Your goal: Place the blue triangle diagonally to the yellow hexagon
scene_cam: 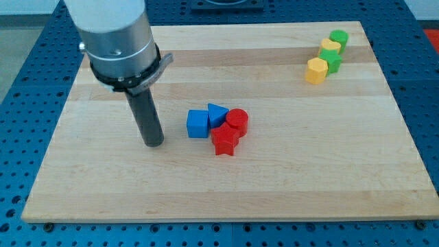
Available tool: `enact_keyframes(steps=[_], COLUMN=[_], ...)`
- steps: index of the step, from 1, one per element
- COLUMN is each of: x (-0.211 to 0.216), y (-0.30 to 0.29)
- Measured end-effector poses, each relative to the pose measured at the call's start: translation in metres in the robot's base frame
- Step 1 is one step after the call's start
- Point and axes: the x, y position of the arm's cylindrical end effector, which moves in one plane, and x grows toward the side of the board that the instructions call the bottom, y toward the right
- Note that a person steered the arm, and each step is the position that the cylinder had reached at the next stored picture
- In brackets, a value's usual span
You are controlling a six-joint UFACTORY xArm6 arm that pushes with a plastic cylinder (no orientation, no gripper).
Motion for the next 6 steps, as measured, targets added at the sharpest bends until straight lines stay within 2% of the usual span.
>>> enact_keyframes(steps=[1,3,4,5,6], x=[-0.014,-0.087,-0.098,-0.109,-0.126], y=[0.006,0.145,0.169,0.160,0.103])
